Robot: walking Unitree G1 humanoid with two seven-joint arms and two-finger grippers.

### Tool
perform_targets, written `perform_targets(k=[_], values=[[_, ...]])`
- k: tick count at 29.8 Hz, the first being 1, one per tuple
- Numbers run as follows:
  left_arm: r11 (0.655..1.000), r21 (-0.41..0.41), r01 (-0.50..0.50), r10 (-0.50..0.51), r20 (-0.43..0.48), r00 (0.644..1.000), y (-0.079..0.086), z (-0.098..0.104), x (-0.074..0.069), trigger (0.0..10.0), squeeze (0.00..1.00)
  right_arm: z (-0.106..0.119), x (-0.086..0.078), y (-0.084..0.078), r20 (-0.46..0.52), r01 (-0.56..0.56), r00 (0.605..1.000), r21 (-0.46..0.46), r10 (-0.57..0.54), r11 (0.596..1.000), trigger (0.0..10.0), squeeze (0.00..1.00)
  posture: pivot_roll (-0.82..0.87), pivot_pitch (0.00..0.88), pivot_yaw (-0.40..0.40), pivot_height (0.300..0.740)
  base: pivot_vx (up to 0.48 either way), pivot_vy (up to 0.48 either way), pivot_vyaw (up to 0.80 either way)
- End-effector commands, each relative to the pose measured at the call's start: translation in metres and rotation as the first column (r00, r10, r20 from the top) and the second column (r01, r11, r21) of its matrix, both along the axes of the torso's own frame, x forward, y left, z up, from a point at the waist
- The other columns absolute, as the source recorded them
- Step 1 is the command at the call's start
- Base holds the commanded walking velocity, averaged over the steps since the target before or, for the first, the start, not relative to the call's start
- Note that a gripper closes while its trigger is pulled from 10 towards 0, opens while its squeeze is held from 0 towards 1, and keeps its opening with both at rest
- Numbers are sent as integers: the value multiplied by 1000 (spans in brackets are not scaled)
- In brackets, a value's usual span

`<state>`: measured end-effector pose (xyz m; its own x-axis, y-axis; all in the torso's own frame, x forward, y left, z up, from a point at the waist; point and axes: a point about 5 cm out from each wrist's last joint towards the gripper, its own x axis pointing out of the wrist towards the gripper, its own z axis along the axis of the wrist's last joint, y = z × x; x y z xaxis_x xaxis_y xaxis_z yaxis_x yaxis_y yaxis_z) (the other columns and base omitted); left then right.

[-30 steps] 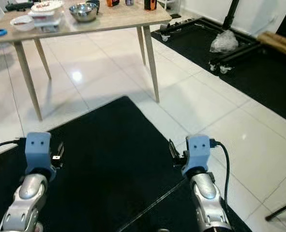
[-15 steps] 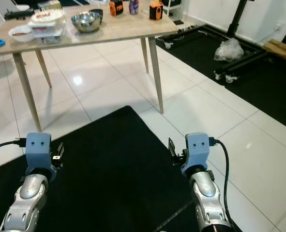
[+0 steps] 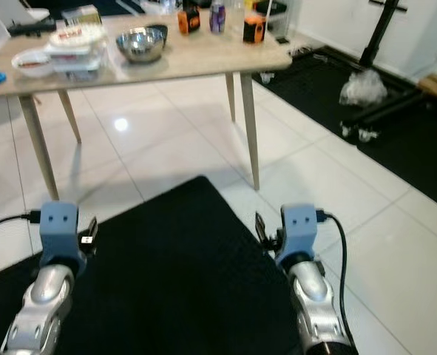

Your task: Restocking fridge

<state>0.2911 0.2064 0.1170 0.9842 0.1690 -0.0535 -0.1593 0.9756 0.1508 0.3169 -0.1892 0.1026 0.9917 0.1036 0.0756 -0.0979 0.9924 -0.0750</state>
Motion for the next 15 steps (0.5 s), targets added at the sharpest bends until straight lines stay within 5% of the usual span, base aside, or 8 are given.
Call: perform_targets(k=[1,15], values=[[1000,4,2,-2,-15,1000,-1,-4,-2,10000,0,-4,-2,0,-11,0,1000,-9,0,1000,10000,0,-28,178,65,737,480,0,0],[999,13,42,-42,8,999,-12,0,2,10000,0,1,2,0,12,10,1000,-23,-10,1000,10000,0,-17,169,66,737,480,0,0]])
